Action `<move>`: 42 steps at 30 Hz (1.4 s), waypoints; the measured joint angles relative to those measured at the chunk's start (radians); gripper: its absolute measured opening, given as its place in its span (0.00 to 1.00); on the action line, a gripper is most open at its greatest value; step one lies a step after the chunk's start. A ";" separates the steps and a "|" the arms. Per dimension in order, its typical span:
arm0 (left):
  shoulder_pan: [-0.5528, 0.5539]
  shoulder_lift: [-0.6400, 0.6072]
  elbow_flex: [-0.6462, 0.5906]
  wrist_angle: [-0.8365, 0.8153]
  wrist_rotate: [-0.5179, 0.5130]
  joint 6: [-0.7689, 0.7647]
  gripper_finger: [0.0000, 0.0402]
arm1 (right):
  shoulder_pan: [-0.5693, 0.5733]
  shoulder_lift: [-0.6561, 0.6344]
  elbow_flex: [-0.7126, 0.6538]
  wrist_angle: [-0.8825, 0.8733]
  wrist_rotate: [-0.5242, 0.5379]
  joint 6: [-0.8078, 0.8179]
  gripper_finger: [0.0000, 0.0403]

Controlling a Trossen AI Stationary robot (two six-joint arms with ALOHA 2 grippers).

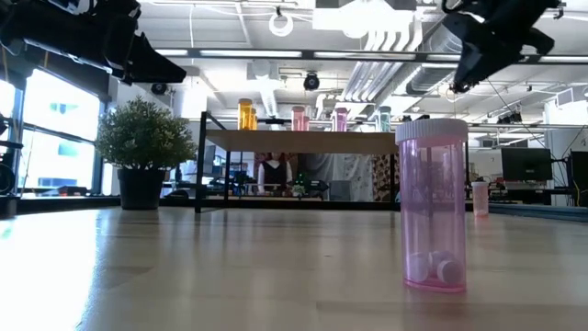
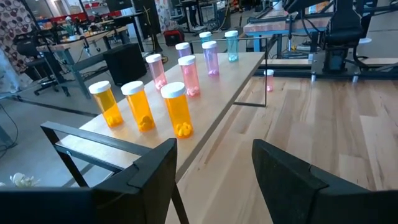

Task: Pick and place medicine bottles onto shelf by color
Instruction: Put the pink pill bottle aligned with the other pink pill bottles on the shelf

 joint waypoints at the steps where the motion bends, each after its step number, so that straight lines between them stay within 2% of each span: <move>1: 0.000 0.000 0.000 0.000 0.000 0.001 0.50 | -0.009 -0.025 -0.016 0.008 -0.001 0.010 0.35; 8: 0.000 0.000 0.000 0.001 0.000 0.003 0.50 | -0.086 -0.129 -0.078 0.039 -0.003 0.006 0.35; 16: 0.000 0.000 0.000 0.000 0.003 0.003 0.50 | -0.232 -0.156 -0.078 0.036 -0.007 -0.007 0.46; 24: 0.000 0.000 0.000 -0.002 0.003 0.003 0.50 | -0.436 -0.156 -0.080 0.026 -0.129 -0.031 0.48; 27: 0.000 0.000 0.000 -0.002 0.003 0.003 0.50 | -0.490 -0.165 -0.129 0.080 -0.174 -0.076 0.48; 31: 0.000 0.000 0.000 -0.002 0.004 0.003 0.50 | -0.558 -0.211 -0.266 0.238 -0.267 -0.141 0.48; 42: 0.000 0.000 0.000 -0.002 0.004 0.003 0.50 | -0.588 -0.244 -0.441 0.451 -0.347 -0.065 0.48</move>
